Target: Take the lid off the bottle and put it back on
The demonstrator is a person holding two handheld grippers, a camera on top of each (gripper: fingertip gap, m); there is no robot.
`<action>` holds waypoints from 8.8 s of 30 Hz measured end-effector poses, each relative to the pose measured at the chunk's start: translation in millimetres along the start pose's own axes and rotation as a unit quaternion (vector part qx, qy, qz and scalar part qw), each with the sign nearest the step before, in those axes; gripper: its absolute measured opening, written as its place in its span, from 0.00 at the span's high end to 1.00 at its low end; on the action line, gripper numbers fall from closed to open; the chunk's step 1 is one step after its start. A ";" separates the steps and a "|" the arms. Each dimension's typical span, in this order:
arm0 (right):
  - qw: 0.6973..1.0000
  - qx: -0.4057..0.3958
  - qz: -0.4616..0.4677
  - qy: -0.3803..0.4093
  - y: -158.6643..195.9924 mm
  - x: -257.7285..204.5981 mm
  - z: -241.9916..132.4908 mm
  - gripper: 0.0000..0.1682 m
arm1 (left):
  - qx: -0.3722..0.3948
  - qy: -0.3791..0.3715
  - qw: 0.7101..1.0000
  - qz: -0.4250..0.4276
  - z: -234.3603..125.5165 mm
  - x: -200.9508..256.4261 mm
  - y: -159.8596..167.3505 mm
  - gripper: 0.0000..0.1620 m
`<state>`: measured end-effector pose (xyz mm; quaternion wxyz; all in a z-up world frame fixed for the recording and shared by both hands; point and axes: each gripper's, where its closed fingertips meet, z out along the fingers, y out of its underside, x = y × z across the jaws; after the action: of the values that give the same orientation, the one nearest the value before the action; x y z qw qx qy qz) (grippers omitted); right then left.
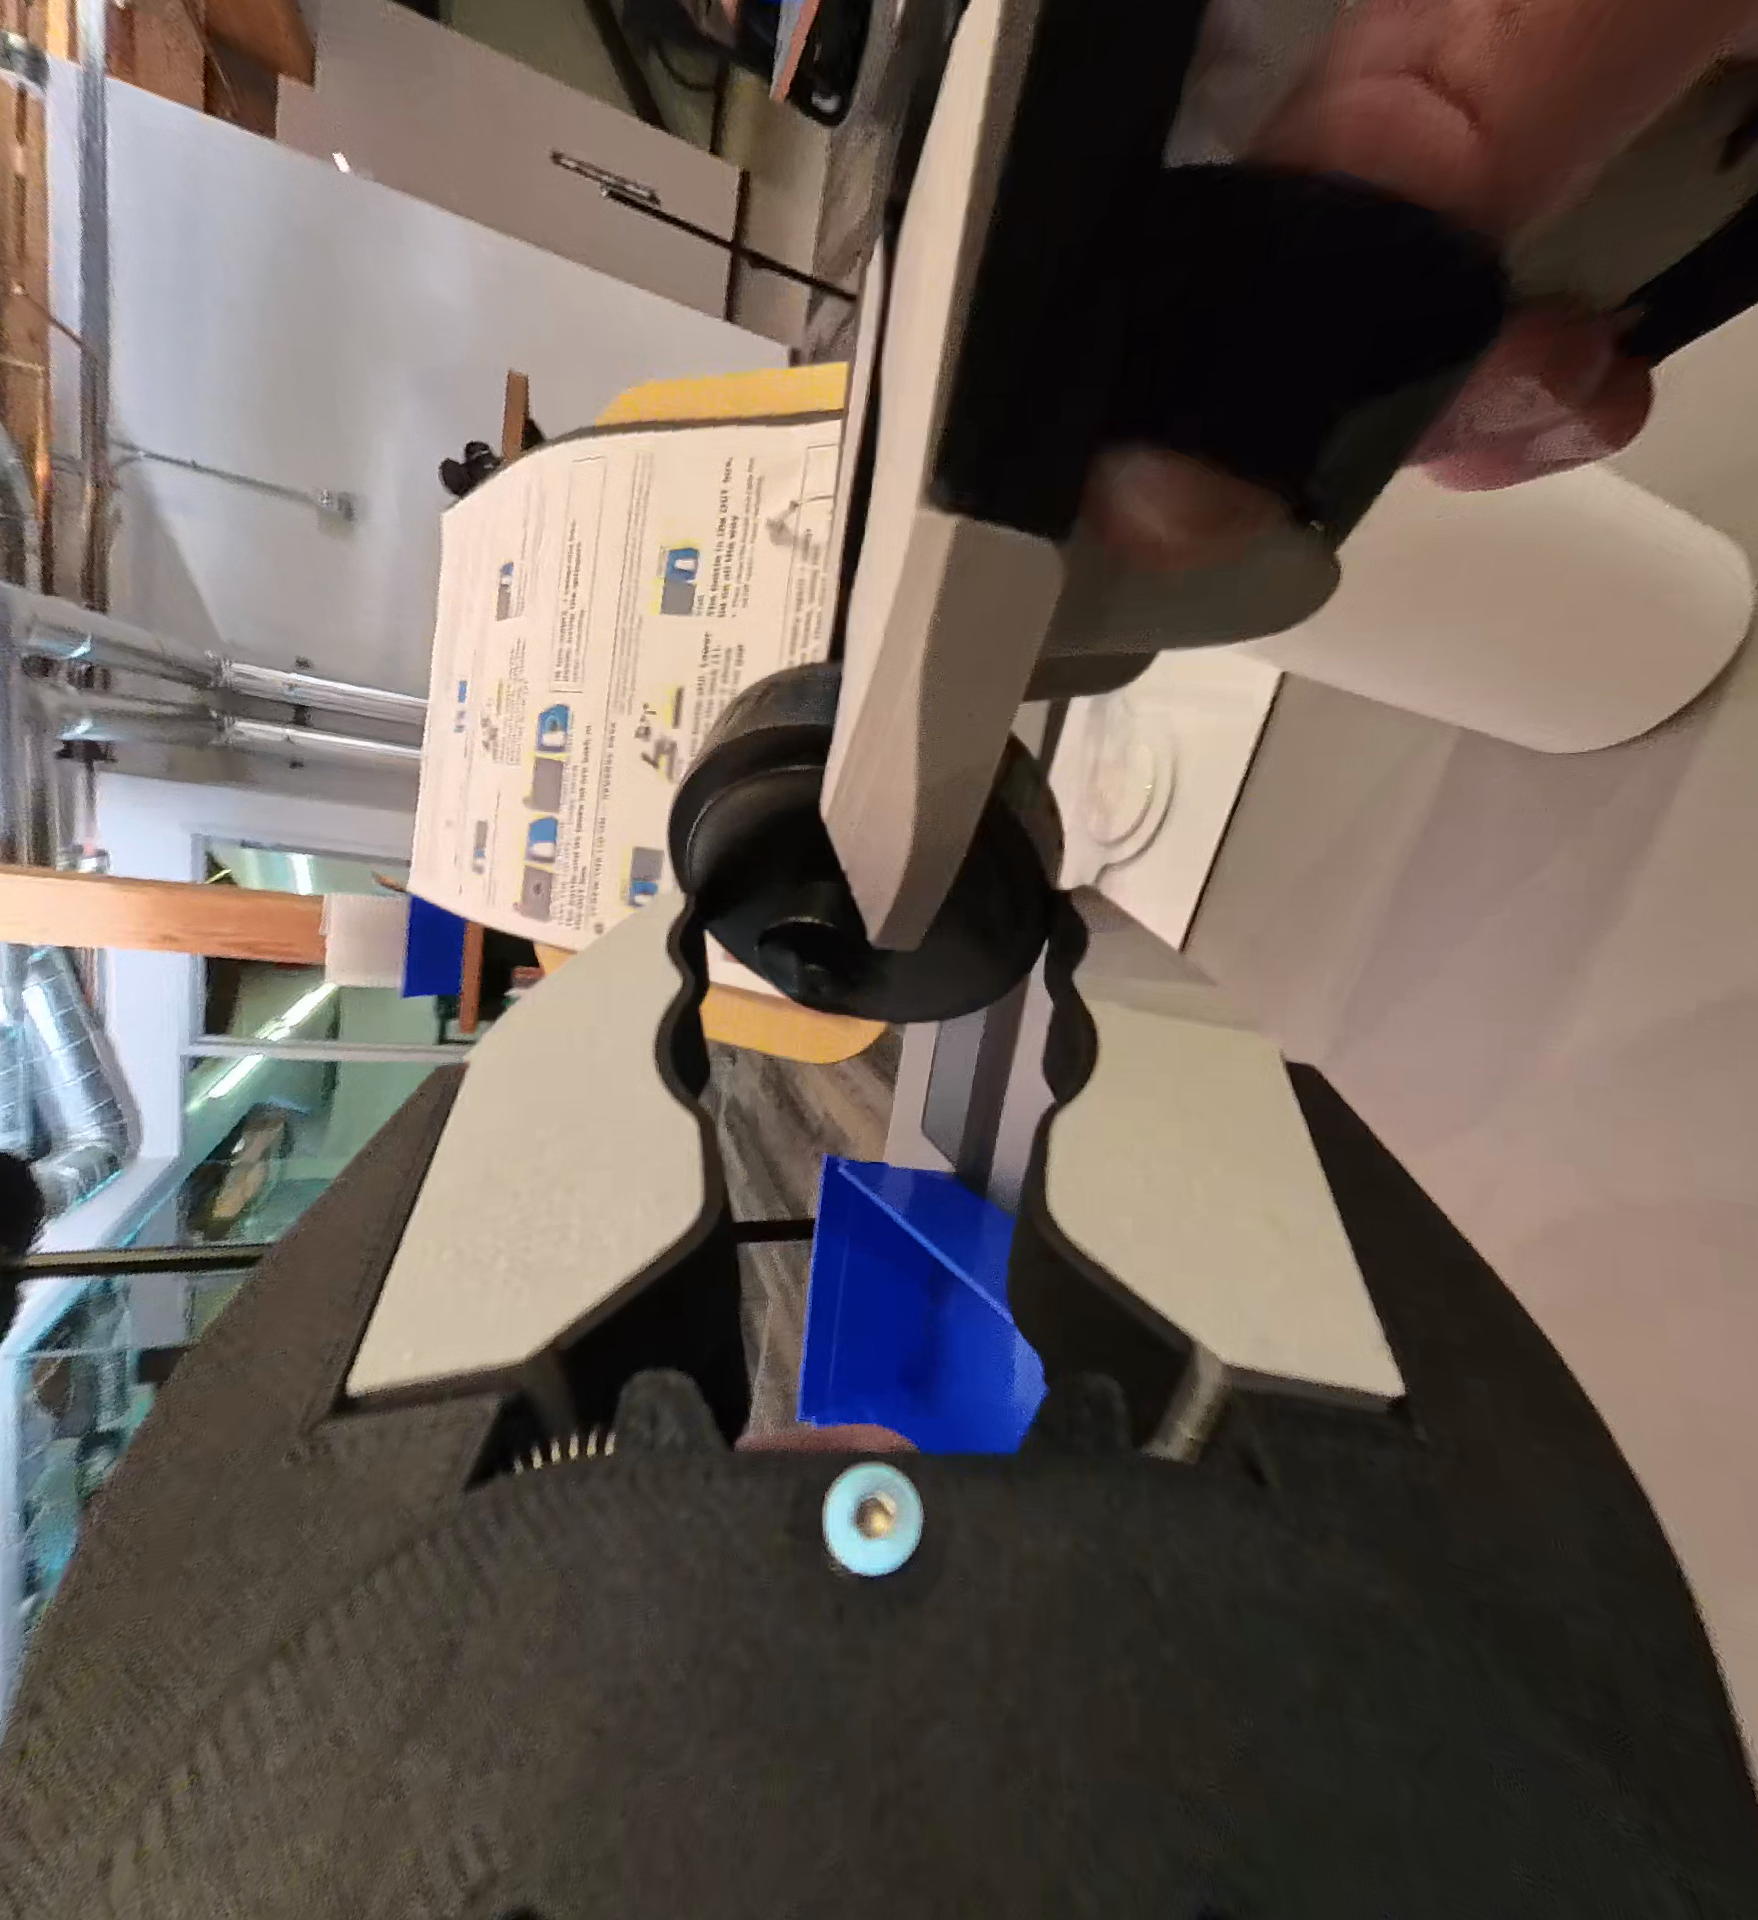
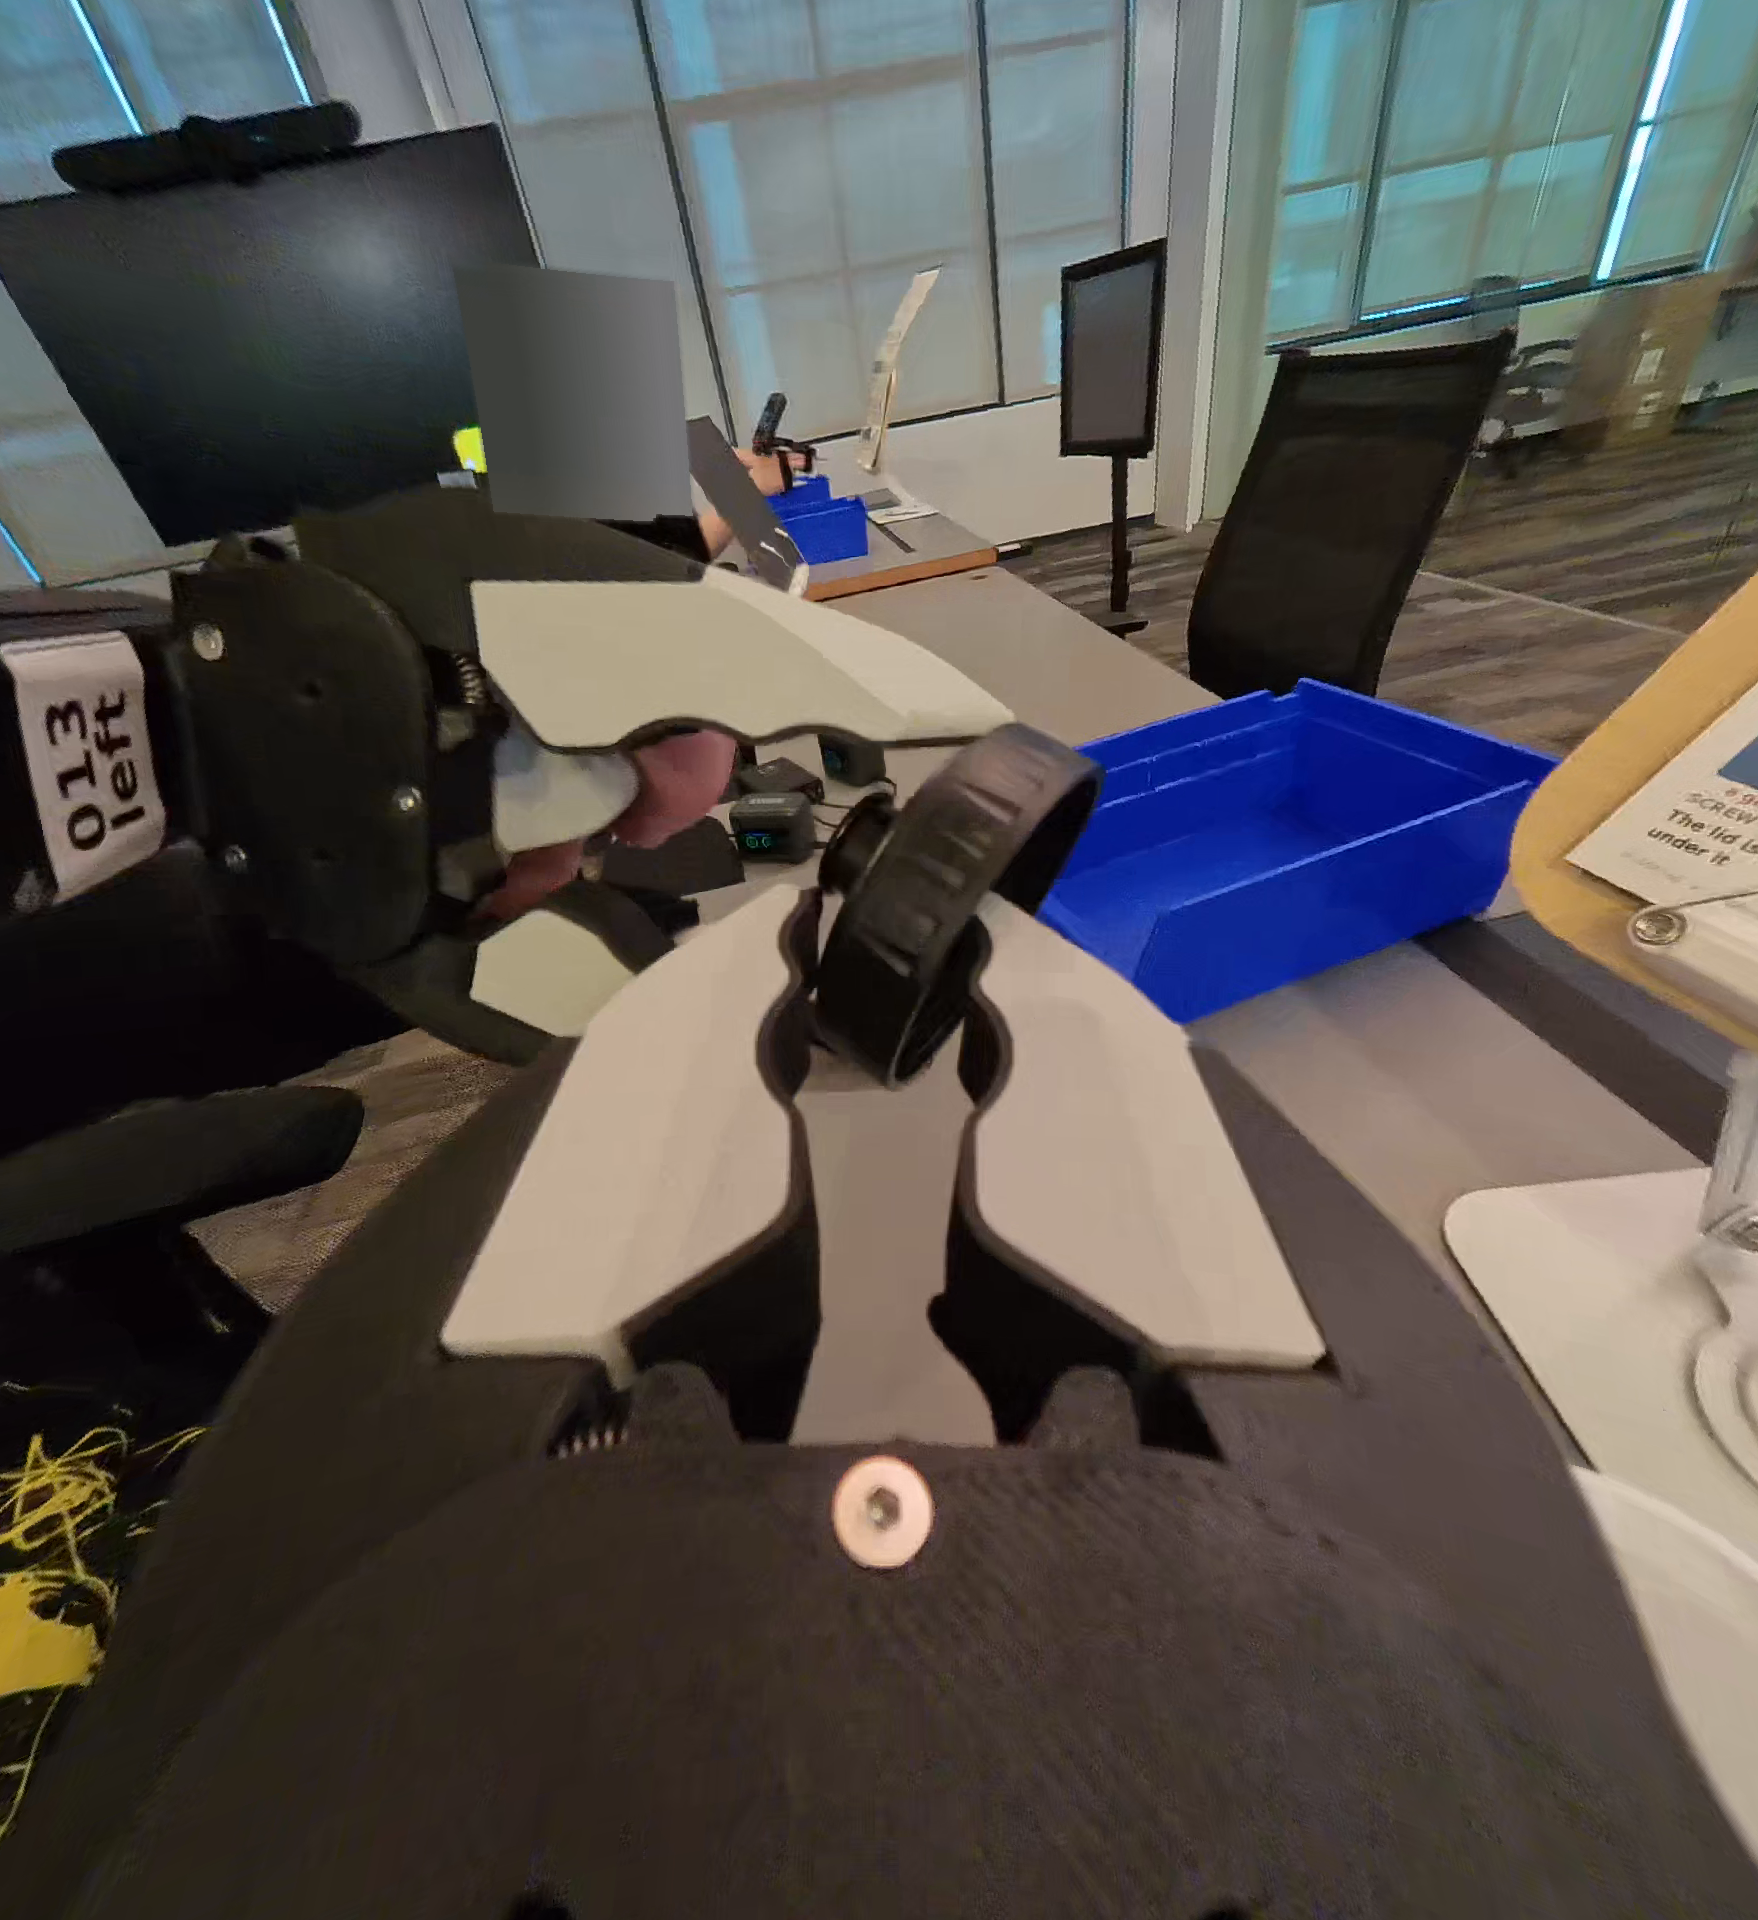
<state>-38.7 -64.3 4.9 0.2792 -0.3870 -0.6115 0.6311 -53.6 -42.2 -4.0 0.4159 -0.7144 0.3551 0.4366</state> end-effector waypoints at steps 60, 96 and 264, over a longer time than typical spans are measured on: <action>0.994 -0.029 -0.024 0.107 -6.8 14.4 -40.2 0.57 | 0.050 -0.094 0.994 0.000 23.7 -9.1 -56.4 0.53; 0.988 0.035 0.024 0.148 -9.8 89.1 -135.4 0.57 | 0.287 0.289 0.804 -0.434 131.7 129.9 -67.6 0.27; 0.735 -0.673 -0.054 0.067 88.9 101.0 -110.0 0.54 | 0.339 0.346 0.773 -0.410 136.1 138.5 -82.7 0.46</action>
<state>8.3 71.7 -92.6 0.0202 -0.4815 -0.8762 0.0115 24.5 94.2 -145.0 0.6198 -0.7080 0.2730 -0.2004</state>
